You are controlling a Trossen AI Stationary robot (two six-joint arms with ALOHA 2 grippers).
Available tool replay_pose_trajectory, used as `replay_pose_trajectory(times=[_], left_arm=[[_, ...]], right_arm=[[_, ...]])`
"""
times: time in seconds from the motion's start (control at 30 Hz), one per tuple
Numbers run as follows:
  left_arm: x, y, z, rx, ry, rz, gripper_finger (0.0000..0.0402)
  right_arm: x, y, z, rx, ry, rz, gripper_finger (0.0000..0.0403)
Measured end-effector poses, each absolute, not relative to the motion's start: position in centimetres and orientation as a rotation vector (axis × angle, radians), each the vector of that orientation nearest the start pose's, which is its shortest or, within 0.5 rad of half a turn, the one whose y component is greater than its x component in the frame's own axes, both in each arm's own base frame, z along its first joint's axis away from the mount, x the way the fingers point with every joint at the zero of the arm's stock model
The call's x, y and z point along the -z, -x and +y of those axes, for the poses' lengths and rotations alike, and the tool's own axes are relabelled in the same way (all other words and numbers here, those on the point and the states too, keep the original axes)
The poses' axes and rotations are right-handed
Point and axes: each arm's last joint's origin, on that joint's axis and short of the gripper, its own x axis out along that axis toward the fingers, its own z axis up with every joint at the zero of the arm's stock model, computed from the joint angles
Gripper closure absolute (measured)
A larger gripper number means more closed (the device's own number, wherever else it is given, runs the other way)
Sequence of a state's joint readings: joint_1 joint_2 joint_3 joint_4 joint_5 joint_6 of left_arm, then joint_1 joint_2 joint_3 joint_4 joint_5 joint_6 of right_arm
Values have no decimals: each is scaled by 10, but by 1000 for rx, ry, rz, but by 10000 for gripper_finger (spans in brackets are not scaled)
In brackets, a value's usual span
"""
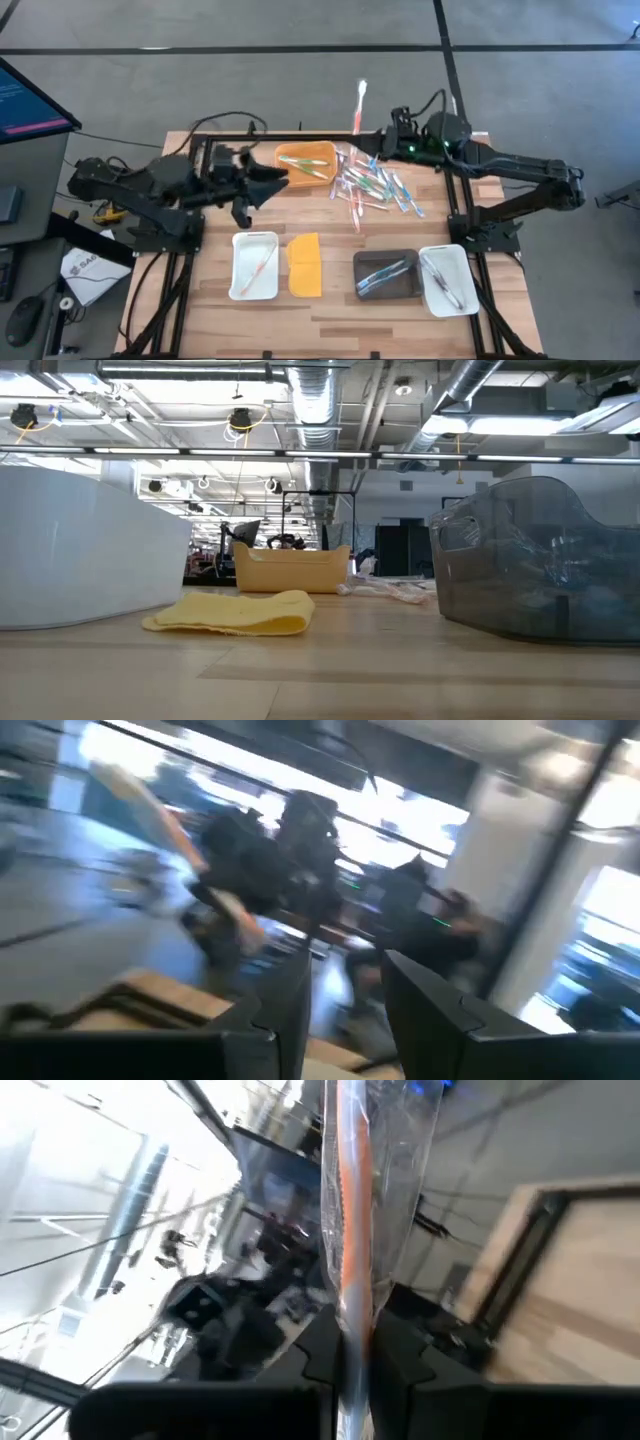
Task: Pick & Place Toothbrushes
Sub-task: Put the orange toothbrush into the left white bin
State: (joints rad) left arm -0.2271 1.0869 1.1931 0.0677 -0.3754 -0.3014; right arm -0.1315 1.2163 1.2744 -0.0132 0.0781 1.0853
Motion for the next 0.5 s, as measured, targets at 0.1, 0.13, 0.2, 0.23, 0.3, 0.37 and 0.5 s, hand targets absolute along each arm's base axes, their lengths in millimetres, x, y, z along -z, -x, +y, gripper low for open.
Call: replay_pose_trajectory(times=[0.1, 0.13, 0.2, 0.23, 0.3, 0.37, 0.5], left_arm=[[-439, -229, -21, 28, 375, -172, 284], [-440, -229, -12, 63, 410, -173, 284], [-441, -229, 6, 83, 500, -177, 284], [-441, -229, 15, 85, 549, -174, 284], [-441, -227, 30, 94, 644, -168, 284], [-438, -230, 45, 116, 748, -146, 284], [-427, -242, 62, 220, 847, -42, 284]], right_arm=[[-432, -269, -22, 155, -1025, -199, 383], [-432, -270, -17, 157, -1007, -201, 383], [-432, -271, -8, 171, -971, -206, 383], [-430, -274, -4, 183, -951, -203, 383], [-426, -279, 5, 188, -899, -177, 383], [-419, -284, 12, 190, -848, -140, 383], [-408, -299, 26, 185, -811, -96, 383]])
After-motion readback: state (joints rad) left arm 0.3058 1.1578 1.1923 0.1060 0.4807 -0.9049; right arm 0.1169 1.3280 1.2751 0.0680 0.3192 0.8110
